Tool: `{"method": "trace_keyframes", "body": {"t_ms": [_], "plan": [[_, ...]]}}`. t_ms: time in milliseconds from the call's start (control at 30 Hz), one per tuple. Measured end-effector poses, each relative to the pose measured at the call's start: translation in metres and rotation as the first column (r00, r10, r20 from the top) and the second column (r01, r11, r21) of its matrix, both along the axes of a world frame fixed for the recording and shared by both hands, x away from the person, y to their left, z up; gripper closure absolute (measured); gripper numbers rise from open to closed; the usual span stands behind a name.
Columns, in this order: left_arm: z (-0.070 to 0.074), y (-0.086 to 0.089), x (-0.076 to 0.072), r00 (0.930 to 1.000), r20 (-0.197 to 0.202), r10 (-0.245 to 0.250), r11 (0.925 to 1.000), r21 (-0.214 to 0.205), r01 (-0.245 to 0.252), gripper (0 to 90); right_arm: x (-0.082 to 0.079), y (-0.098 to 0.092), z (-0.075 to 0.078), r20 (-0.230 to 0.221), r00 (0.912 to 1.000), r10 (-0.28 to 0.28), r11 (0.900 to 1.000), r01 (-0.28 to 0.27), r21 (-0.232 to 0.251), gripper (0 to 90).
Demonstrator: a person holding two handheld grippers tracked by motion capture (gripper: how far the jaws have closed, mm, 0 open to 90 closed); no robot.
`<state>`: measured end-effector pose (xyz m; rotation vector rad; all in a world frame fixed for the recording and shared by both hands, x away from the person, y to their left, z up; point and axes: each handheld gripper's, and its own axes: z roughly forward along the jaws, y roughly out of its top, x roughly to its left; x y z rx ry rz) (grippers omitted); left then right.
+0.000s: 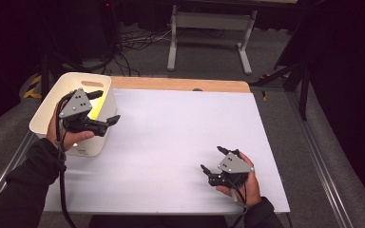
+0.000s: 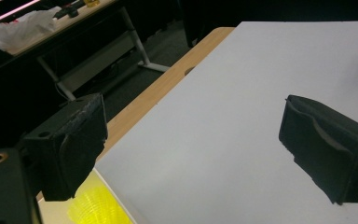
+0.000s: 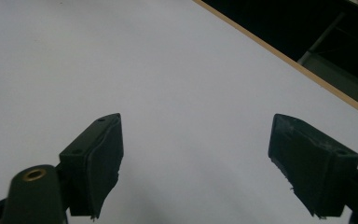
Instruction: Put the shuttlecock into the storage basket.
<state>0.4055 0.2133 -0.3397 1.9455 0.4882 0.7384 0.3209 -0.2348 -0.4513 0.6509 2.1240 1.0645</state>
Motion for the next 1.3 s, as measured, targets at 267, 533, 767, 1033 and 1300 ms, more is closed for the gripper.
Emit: {"method": "trace_keyframes", "body": {"t_ms": [267, 533, 767, 1033, 1300], "plan": [[-0.002, -0.003, -0.006, 0.9999, 0.010, -0.009, 0.9999, -0.006, 0.009, 8.5, 0.000, 0.001, 0.000, 0.001, 1.0000, 0.002, 1.0000, -0.002, -0.002, 19.0], [-0.005, -0.005, -0.011, 0.9995, 0.019, -0.024, 0.9997, -0.010, 0.024, 8.5, -0.001, 0.002, -0.001, -0.001, 1.0000, 0.005, 1.0000, -0.005, -0.005, 19.1], [-0.007, -0.005, -0.014, 0.9993, 0.028, -0.026, 0.9996, -0.008, 0.026, 8.5, -0.001, 0.002, -0.001, -0.001, 1.0000, 0.006, 1.0000, -0.006, -0.004, 19.1], [-0.012, -0.008, -0.019, 0.9989, 0.029, -0.037, 0.9993, -0.007, 0.038, 8.5, -0.001, 0.002, 0.000, 0.000, 1.0000, 0.008, 0.9999, -0.008, -0.006, 19.2], [-0.020, -0.014, -0.025, 0.9985, 0.026, -0.048, 0.9988, 0.002, 0.048, 8.5, -0.001, 0.003, -0.001, -0.001, 1.0000, 0.009, 0.9999, -0.009, -0.006, 19.2]]}}
